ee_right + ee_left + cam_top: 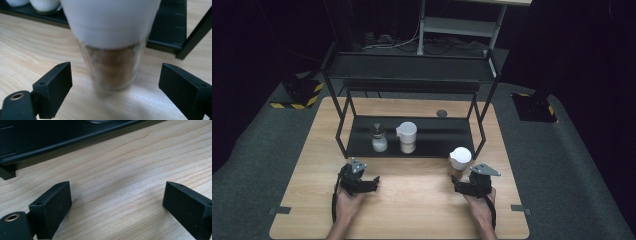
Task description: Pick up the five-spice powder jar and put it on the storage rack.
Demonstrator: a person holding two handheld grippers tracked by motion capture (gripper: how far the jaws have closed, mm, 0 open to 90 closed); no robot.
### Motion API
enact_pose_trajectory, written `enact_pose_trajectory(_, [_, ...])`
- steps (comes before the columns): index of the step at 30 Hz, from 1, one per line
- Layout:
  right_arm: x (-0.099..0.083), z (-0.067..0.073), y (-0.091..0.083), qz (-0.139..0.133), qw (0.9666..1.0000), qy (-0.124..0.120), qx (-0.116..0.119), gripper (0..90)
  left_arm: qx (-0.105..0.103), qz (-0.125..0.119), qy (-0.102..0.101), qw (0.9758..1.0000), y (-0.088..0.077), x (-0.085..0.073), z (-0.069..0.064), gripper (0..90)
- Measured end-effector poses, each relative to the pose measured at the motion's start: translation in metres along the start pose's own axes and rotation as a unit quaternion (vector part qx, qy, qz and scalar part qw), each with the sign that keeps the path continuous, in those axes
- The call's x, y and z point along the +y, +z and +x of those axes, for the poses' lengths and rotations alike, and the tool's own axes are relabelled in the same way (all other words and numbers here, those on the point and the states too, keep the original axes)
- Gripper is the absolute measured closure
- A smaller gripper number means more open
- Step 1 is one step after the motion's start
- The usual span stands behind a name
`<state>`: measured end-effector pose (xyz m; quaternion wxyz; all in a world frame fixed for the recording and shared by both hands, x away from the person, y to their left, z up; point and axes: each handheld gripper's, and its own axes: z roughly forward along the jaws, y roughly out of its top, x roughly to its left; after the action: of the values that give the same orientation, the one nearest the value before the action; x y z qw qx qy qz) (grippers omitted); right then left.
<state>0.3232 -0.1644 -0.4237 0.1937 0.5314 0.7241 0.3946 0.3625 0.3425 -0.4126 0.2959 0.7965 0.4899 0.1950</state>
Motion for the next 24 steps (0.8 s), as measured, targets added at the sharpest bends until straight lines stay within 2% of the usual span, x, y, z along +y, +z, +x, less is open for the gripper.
enact_pose_trajectory(9, [0.007, 0.005, 0.010, -0.005, 1.0000, -0.007, -0.002, 12.5, 0.000, 0.000, 0.000, 1.0000, 0.000, 0.000, 0.000, 8.4])
enact_pose_trajectory(24, [0.010, 0.013, 0.023, -0.012, 0.9996, 0.012, -0.023, 18.0, 0.000, 0.000, 0.000, 1.0000, 0.000, 0.000, 0.000, 8.4])
